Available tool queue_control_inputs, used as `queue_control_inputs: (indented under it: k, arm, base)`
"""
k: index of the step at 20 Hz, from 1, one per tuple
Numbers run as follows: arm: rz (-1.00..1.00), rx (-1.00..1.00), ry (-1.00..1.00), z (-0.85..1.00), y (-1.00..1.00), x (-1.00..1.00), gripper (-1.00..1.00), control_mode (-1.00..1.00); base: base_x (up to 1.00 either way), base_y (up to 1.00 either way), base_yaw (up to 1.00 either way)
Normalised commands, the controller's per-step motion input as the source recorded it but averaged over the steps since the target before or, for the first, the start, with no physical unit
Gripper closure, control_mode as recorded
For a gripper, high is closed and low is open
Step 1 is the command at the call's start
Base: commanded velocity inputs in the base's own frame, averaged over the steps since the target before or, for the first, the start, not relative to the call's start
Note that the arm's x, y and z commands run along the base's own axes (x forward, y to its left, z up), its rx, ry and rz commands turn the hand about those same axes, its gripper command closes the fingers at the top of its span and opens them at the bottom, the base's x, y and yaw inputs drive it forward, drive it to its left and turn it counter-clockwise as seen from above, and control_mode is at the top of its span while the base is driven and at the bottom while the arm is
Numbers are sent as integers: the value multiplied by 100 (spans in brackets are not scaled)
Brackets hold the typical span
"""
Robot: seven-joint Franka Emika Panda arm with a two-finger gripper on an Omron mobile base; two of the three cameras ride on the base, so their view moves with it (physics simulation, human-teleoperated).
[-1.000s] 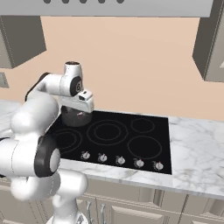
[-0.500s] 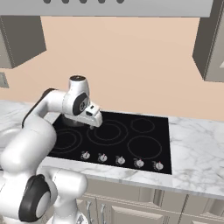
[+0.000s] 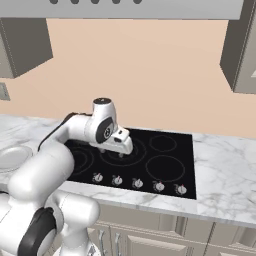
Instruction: Retrieve the frozen meat and place it in the pot on a burner. Then turn the burner on.
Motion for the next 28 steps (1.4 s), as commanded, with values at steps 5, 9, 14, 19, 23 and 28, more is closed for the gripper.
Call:
queue_control_inputs:
  k: [5, 9, 14, 19, 23, 28]
  arm:
    - [0, -18, 0, -38, -39, -7, -100, -100]
    - [0, -15, 0, -30, -24, 0, -100, -100]
    - [0, -3, 0, -4, -1, 0, -100, -100]
    - [0, 13, 0, -15, 19, 9, -100, -100]
    - [0, 6, 1, -29, 4, 4, -100, -100]
    - [0, 0, 4, -9, 2, 0, -100, -100]
  base:
    - [0, 0, 0]
    - [0, 0, 0]
    - [0, 0, 0]
    - [0, 0, 0]
    - [0, 0, 0]
    - [0, 0, 0]
